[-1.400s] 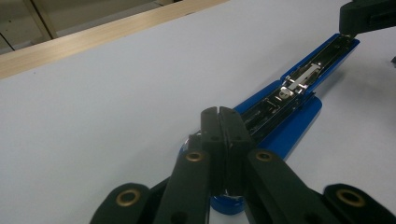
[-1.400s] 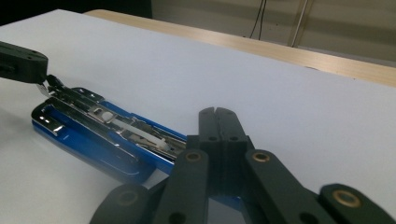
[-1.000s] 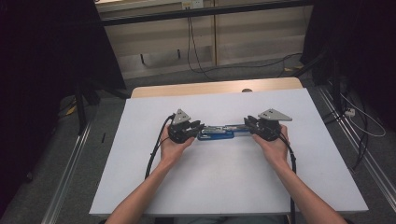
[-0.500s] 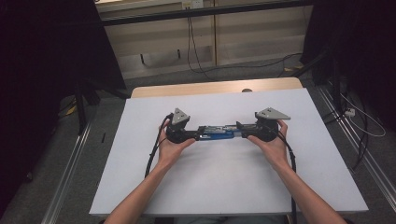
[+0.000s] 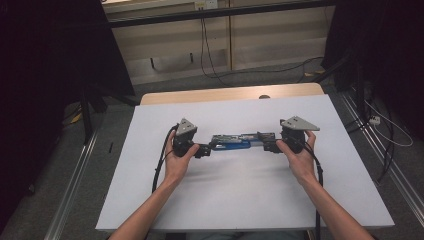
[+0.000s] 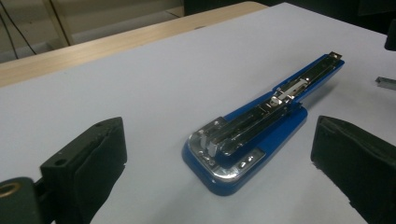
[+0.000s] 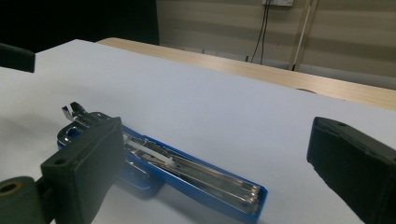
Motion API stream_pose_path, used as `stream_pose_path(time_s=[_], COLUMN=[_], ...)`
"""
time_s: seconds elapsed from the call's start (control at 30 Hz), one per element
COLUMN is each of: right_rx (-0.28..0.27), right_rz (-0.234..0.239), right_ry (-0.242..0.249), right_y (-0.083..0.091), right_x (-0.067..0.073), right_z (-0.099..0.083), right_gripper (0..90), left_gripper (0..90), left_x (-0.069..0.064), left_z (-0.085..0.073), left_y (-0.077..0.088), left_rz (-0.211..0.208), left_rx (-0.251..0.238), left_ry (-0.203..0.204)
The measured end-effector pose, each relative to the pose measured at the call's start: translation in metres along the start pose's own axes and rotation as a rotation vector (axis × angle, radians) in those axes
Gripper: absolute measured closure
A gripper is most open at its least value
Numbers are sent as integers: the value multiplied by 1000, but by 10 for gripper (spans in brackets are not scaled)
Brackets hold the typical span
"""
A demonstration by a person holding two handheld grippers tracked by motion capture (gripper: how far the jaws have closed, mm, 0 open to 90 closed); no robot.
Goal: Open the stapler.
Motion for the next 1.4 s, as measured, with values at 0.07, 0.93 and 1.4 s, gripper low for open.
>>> stream_pose_path(time_s=[0.07, 0.93, 1.4], right_rx=[-3, -22, -43], right_rz=[-6, -59, -106], right_ry=[6, -19, -54], right_y=[3, 55, 90], right_x=[-3, -15, -28], right_z=[-1, -18, -30], right_gripper=[44, 71, 73], left_gripper=[35, 42, 42], left_x=[0, 22, 34], left_z=[-1, -39, -54], left_y=[4, 83, 120], left_rz=[-9, 120, 171], left_rx=[-3, -61, -85], left_ry=[-5, 26, 58])
Point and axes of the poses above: each handheld gripper's, and its own axes: y roughly backward along the jaws, z roughly out of its top, x roughly to its left, the point moved 8 cm from there along -y, roughly forward along the jaws, and after that the axes turned 4 degrees about z, right-handed, at the moved point
